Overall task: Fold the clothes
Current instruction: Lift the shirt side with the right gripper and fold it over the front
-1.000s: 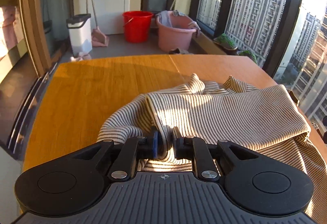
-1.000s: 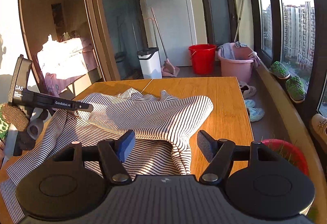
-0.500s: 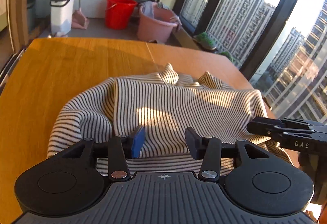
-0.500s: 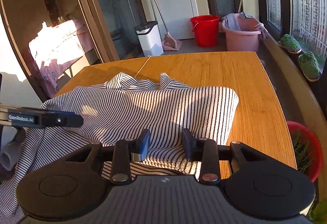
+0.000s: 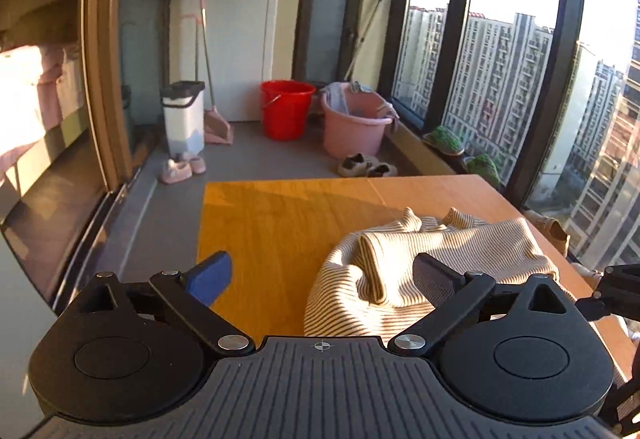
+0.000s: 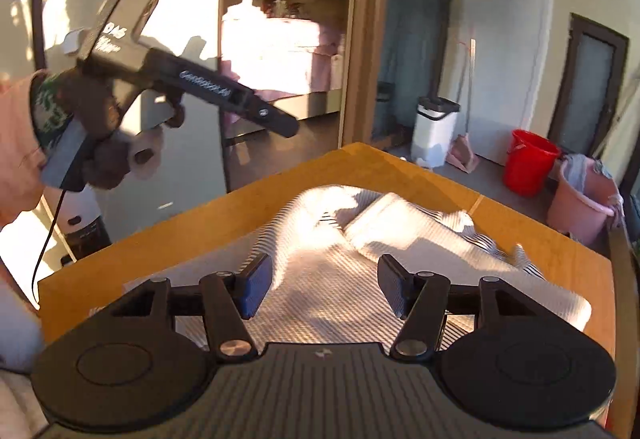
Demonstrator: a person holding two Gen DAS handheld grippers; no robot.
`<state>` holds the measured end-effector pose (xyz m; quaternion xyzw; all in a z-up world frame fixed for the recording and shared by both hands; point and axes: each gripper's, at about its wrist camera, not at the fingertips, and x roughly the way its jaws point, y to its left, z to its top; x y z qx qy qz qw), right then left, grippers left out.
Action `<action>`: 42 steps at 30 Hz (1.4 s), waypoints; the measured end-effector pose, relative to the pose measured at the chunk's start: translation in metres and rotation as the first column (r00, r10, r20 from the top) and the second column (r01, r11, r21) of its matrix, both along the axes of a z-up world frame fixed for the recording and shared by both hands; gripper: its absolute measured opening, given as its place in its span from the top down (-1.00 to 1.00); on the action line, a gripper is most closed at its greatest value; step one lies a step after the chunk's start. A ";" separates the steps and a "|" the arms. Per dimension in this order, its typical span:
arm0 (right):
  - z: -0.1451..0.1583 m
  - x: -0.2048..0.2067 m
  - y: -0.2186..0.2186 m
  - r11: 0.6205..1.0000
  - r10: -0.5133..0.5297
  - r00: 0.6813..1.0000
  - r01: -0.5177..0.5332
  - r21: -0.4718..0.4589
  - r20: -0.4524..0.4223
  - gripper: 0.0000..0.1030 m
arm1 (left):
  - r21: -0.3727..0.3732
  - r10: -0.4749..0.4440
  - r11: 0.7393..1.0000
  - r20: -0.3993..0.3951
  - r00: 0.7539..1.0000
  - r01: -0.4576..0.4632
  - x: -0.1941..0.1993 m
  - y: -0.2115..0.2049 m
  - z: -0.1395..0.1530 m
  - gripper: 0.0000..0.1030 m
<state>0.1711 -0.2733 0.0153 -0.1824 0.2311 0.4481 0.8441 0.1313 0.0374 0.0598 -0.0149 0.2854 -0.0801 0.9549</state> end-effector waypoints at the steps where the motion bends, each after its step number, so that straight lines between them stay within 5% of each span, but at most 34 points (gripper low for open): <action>1: -0.003 -0.012 0.014 0.997 0.066 0.998 -0.066 -0.030 0.004 -0.14 | 0.028 -0.018 0.999 0.007 1.000 0.018 -0.009 0.000 0.001 -0.94; 6: -0.031 -0.043 0.062 0.960 0.242 0.969 -0.248 -0.134 -0.058 -0.13 | 0.142 -0.003 0.990 -0.029 1.000 0.008 -0.034 0.003 -0.007 -0.96; 11: -0.056 -0.059 0.102 0.928 0.303 0.953 -0.294 -0.231 0.003 -0.09 | 0.171 0.034 0.985 -0.020 0.999 -0.030 -0.034 0.004 -0.005 -1.00; 14: -0.058 -0.050 0.107 0.934 0.284 0.959 -0.280 -0.221 -0.015 0.54 | 0.169 0.018 0.986 -0.015 1.000 -0.015 -0.040 0.003 -0.002 -1.00; 15: -0.053 -0.045 0.105 0.942 0.266 0.964 -0.263 -0.207 -0.013 0.72 | 0.171 0.016 0.985 -0.012 1.000 -0.014 -0.040 0.002 -0.001 -1.00; 22: 0.021 0.023 0.060 1.000 0.002 1.000 -0.001 -0.016 0.027 0.78 | 0.164 -0.009 0.986 0.022 1.000 0.006 -0.038 -0.006 0.007 -1.00; 28: 0.113 0.075 0.016 0.945 -0.160 0.987 0.159 0.285 -0.023 0.80 | 0.122 -0.169 0.979 0.038 0.985 0.163 -0.042 -0.023 -0.006 -1.00; 32: 0.144 0.094 0.000 0.909 -0.214 0.977 0.200 0.364 -0.003 0.81 | 0.173 -0.229 0.958 -0.004 0.973 0.227 -0.025 -0.053 -0.028 -1.00; 37: 0.139 0.122 -0.047 0.868 -0.368 0.930 0.336 0.366 0.018 0.81 | 0.170 -0.248 0.951 -0.077 0.966 0.257 -0.009 -0.072 -0.053 -1.00; 42: 0.073 0.160 -0.115 0.804 -0.510 0.850 0.526 0.279 -0.131 0.81 | 0.146 -0.241 0.955 -0.126 0.962 0.259 0.005 -0.081 -0.068 -1.00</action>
